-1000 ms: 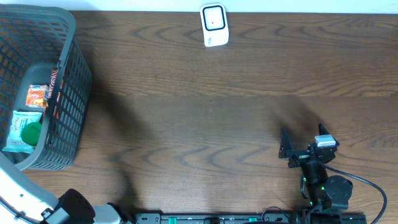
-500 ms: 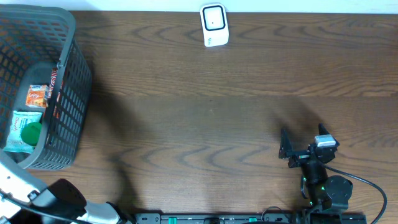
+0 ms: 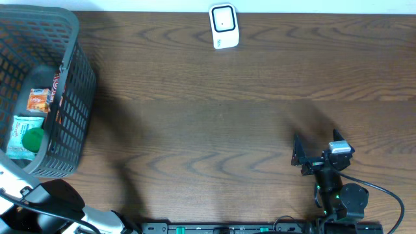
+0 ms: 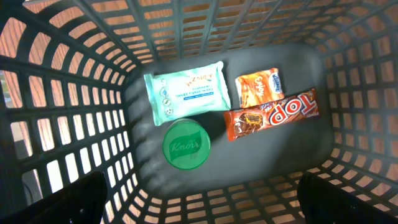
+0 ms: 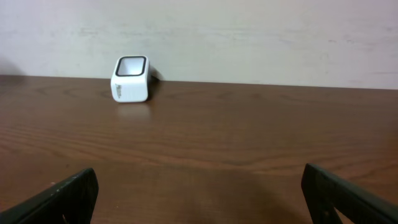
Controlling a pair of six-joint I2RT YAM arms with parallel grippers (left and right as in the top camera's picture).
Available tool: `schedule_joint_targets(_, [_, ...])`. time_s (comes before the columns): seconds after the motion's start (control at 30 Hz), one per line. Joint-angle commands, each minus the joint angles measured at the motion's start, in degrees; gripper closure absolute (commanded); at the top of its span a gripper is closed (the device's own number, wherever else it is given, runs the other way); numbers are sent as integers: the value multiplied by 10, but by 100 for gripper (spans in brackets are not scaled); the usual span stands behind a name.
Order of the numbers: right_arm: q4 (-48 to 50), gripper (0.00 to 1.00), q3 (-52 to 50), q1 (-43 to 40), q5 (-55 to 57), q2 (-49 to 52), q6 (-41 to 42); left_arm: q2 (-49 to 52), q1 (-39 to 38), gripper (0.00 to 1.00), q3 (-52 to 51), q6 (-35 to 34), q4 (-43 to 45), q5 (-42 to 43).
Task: Scan the item barcode
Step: 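Raise the left gripper over the basket and look down inside, then lower the left gripper into the basket and grasp the green-capped bottle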
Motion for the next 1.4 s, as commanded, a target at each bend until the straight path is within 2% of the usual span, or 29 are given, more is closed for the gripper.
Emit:
schedule_joint_targets(0.0, [-2, 1, 0, 3, -3, -1, 5, 3, 3, 2, 8, -7, -14, -22])
schedule_joint_targets(0.3, [-2, 1, 0, 3, -3, -1, 5, 3, 3, 2, -22, -7, -23, -24])
schedule_joint_targets(0.47, [-2, 1, 0, 3, -3, -1, 5, 3, 3, 2, -38, -7, -24, -53])
schedule_joint_targets(1.1, [-2, 1, 0, 3, -3, -1, 5, 3, 3, 2, -42, -5, -49, -57])
schedule_joint_targets(1.37, [-2, 1, 0, 3, -3, -1, 5, 3, 3, 2, -90, -5, -37, -72])
